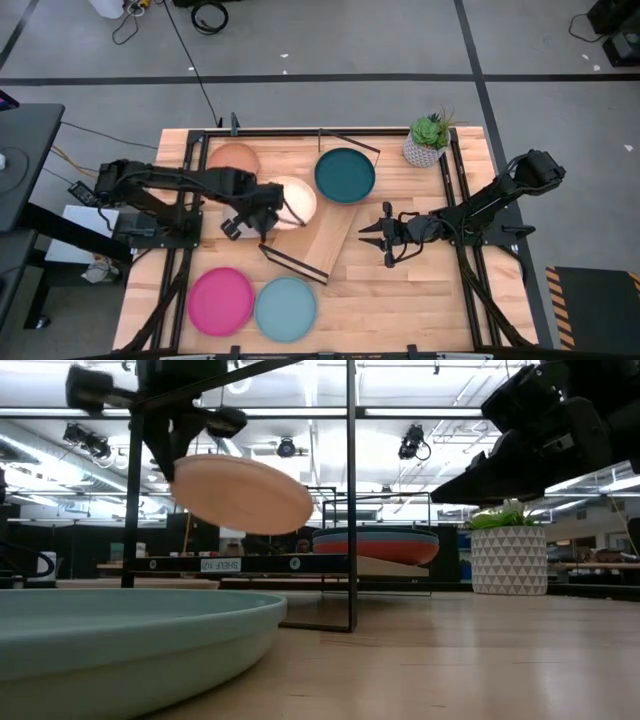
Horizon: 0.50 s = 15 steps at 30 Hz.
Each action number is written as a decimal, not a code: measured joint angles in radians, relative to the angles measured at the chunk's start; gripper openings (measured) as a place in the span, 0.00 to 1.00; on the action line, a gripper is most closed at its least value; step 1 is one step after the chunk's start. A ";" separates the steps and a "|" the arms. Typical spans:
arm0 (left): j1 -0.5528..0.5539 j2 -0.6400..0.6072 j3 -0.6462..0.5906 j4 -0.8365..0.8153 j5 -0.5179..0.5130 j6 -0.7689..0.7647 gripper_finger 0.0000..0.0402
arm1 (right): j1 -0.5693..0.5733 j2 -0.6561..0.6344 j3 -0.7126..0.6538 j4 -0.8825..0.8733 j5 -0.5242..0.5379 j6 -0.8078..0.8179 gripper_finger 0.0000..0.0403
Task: Place and stack plates onto a shelf
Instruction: Put the white plate on the shelf
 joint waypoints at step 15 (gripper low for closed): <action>-0.048 0.033 0.000 0.125 -0.067 0.401 0.04 | 0.000 0.000 0.000 -0.007 0.000 0.039 0.26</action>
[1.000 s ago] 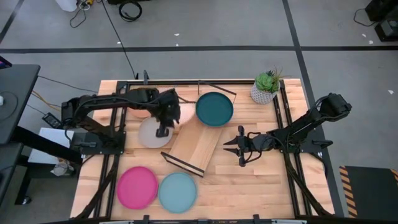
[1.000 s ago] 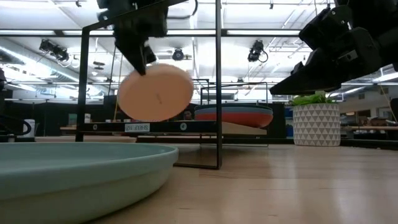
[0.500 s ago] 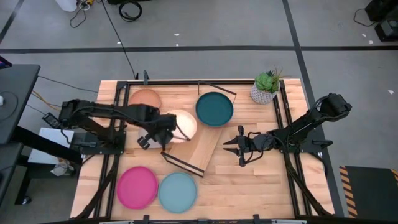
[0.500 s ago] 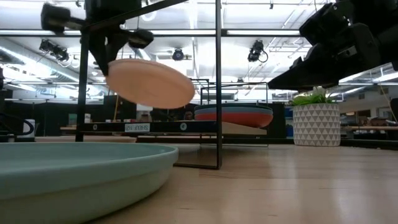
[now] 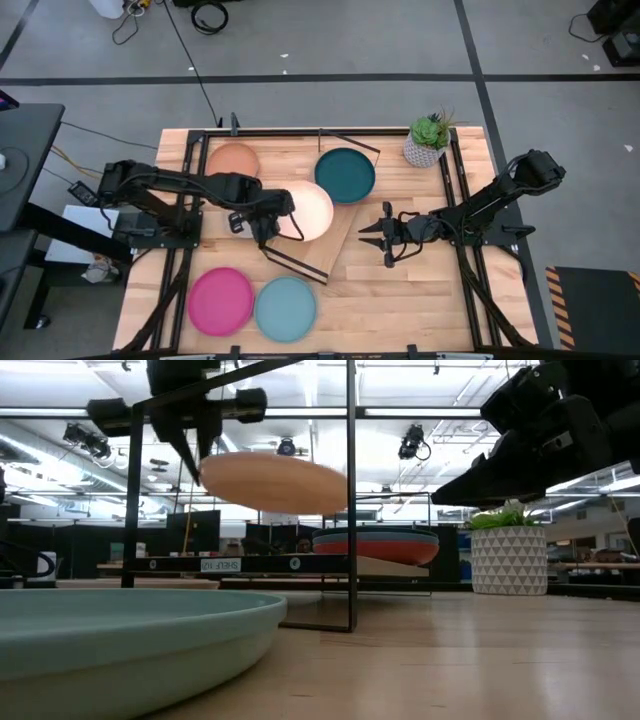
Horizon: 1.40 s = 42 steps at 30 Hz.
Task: Place and stack plates onto a shelf
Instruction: Put the white plate on the shelf, then stack the brown plate on top of the white plate on the shelf
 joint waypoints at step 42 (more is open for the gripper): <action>0.610 0.126 -0.002 0.056 0.189 -0.802 0.30 | 0.036 0.000 0.000 0.028 0.007 0.017 0.26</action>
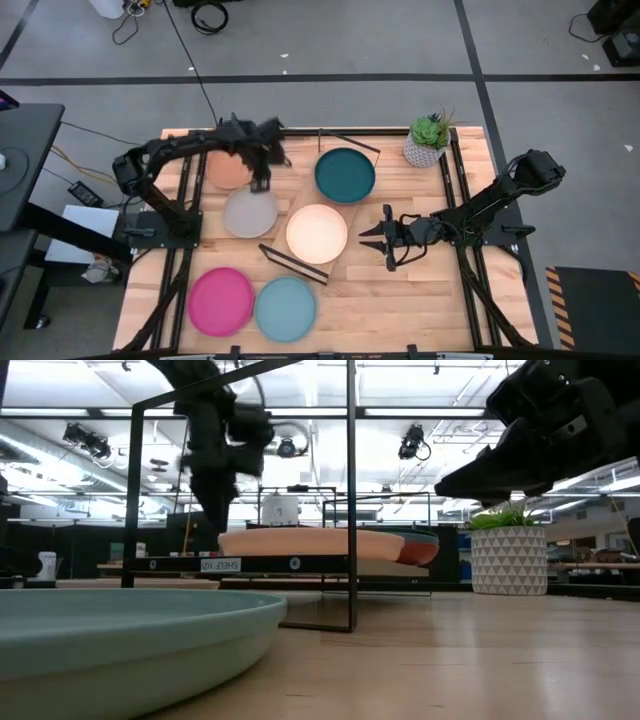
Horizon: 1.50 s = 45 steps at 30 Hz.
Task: Place and stack plates onto a shelf
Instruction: Stack the brown plate on top of the white plate on the shelf
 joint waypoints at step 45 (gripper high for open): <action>0.004 0.258 0.168 -0.320 -0.183 -0.365 0.04 | 0.041 0.000 0.000 -0.018 0.021 -0.002 0.26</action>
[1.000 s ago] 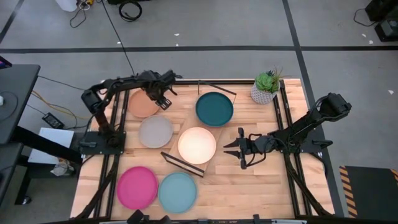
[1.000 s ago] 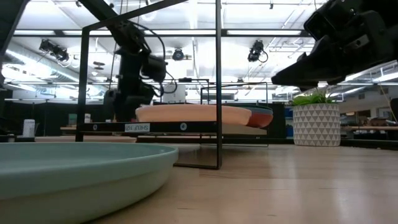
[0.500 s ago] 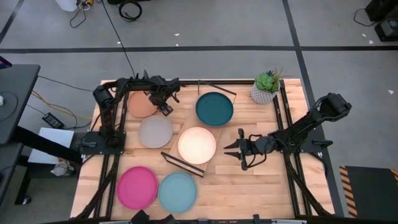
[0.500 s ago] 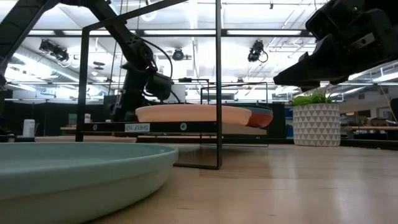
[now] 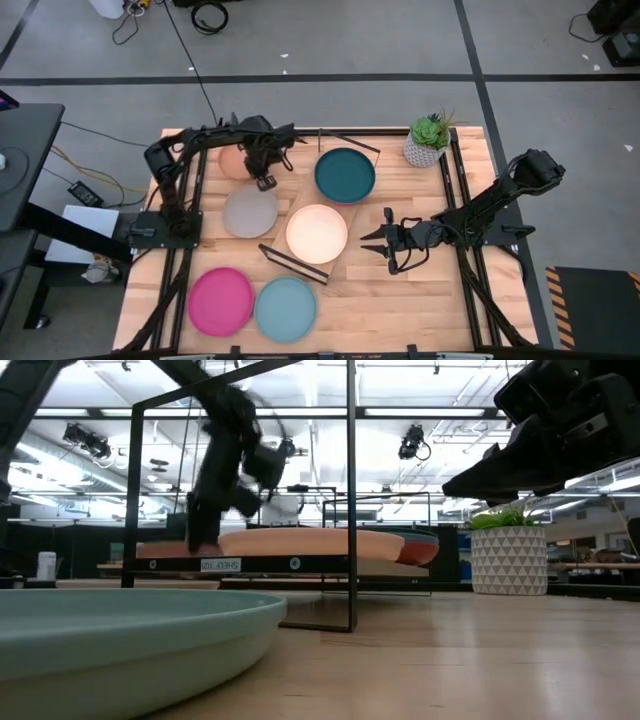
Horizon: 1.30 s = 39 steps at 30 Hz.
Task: Place and stack plates onto a shelf
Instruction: Stack the brown plate on top of the white plate on the shelf
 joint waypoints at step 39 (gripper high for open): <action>-0.707 -0.272 -0.118 0.102 -0.117 1.151 0.04 | 0.000 0.000 0.000 -0.027 0.029 0.026 0.26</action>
